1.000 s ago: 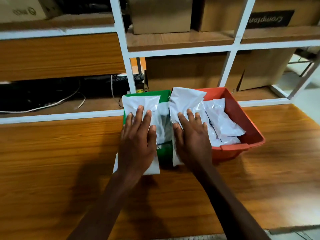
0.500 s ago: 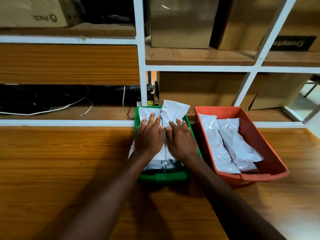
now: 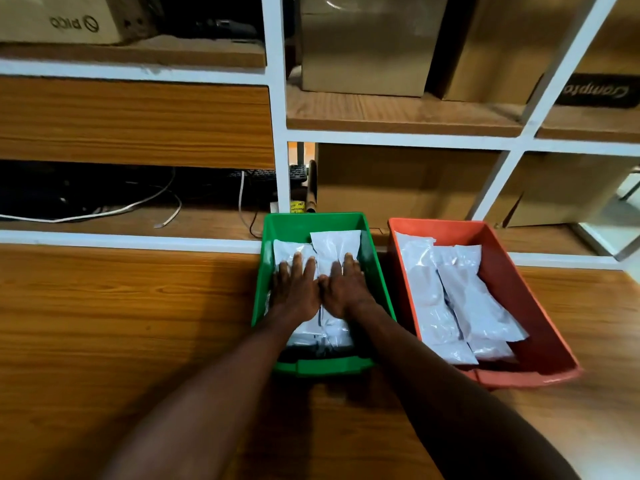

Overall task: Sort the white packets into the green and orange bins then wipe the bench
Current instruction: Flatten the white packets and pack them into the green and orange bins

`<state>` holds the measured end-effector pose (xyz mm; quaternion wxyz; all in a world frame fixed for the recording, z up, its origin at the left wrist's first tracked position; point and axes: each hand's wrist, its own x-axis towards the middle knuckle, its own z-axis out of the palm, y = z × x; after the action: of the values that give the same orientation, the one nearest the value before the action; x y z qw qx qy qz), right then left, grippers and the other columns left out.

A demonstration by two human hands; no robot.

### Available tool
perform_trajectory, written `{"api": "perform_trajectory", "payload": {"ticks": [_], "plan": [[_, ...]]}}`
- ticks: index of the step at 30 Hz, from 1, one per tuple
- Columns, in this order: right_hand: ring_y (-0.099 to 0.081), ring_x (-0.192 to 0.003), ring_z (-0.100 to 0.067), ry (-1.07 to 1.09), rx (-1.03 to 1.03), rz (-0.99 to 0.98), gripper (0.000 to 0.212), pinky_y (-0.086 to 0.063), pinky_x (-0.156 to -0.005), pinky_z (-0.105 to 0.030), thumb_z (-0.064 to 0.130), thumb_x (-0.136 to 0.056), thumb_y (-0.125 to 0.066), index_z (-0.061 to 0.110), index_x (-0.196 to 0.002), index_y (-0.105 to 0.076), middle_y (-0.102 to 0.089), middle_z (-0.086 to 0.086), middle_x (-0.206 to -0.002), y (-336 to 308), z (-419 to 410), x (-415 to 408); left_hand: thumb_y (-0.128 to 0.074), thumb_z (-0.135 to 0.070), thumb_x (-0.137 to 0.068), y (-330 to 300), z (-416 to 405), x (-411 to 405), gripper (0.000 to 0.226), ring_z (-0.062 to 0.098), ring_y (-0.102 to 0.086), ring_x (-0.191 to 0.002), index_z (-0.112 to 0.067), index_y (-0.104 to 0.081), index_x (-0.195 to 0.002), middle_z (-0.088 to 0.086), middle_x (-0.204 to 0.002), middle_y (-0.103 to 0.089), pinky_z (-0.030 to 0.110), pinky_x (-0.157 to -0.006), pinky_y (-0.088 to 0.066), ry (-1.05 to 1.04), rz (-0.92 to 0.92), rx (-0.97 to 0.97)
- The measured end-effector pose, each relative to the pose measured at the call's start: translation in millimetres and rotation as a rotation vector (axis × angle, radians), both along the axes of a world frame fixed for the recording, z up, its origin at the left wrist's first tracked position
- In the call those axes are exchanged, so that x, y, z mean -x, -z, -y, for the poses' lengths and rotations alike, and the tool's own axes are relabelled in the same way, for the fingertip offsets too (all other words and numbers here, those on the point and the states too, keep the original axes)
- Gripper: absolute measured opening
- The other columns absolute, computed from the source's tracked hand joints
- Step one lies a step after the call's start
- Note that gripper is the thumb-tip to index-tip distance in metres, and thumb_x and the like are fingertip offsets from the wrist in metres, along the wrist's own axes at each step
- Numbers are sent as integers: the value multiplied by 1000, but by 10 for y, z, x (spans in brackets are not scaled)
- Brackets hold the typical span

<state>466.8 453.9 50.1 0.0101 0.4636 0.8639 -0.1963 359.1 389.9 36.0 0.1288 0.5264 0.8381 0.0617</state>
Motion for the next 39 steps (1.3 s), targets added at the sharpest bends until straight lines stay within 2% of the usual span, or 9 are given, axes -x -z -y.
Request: {"api": "perform_trajectory", "payload": {"ticks": [7, 20, 22, 25, 30, 33, 35, 39], "plan": [[20, -151, -34, -1, 54, 47, 75, 8, -122, -46, 52, -104, -18, 4, -158, 0, 23, -21, -162, 62, 42, 0, -21, -49, -104, 98, -9, 86, 61, 35, 14, -150, -34, 4, -157, 2, -164, 21, 50, -121, 5, 30, 27, 34], [27, -149, -31, 51, 99, 100, 79, 13, -121, -43, 62, -100, -6, 10, -159, 4, 28, -16, -161, 95, 78, 26, -21, -47, -104, 63, -26, 122, 59, 30, 18, -150, -39, 5, -156, -2, -163, 23, 48, -122, 8, 69, 56, 105], [19, -152, -33, 69, 86, 36, 79, 8, -123, -44, 62, -100, -11, 11, -160, -3, 19, -18, -164, 87, 71, 23, -21, -47, -104, 21, -26, 109, 58, 31, 13, -152, -39, 2, -157, -2, -165, 19, 48, -122, 6, 62, 71, 81], [-2, -153, -38, 85, 11, -81, 71, -5, -124, -47, 56, -102, -19, 12, -157, -19, -5, -24, -164, 50, 53, 12, -22, -47, -104, -77, -25, 93, 56, 33, -3, -152, -37, -8, -157, -1, -167, 4, 49, -121, -5, 65, 59, 3], [-35, -139, -39, 122, -91, -230, 66, -31, -116, -47, 52, -97, -19, 10, -140, -44, -42, -22, -147, -84, 97, -31, -19, -48, -104, -274, -24, 74, 53, 34, -20, -148, -35, -17, -156, -1, -165, -16, 53, -117, -21, 72, -72, -105], [-41, -136, -37, 153, -113, -396, 63, -38, -111, -44, 47, -97, -24, 6, -139, -47, -49, -21, -143, -360, 253, -164, -11, -52, -101, -398, 71, 9, 59, 34, -26, -146, -31, -23, -155, 1, -163, -25, 54, -115, -26, 65, -93, -217], [-41, -138, -34, 166, -159, -487, 62, -38, -112, -43, 46, -98, -28, 7, -143, -45, -48, -19, -146, -494, 362, -267, -3, -59, -93, -486, 174, -88, 73, 34, -30, -145, -29, -29, -154, 4, -160, -31, 52, -114, -28, 53, -56, -343], [-44, -137, -28, 193, -235, -593, 60, -41, -109, -44, 55, -99, -25, 15, -138, -48, -51, -10, -144, -632, 511, -571, -3, -63, -88, -593, 241, -367, 79, 33, -23, -149, -29, -31, -154, 4, -162, -27, 47, -120, -18, 36, 127, -502]]}}
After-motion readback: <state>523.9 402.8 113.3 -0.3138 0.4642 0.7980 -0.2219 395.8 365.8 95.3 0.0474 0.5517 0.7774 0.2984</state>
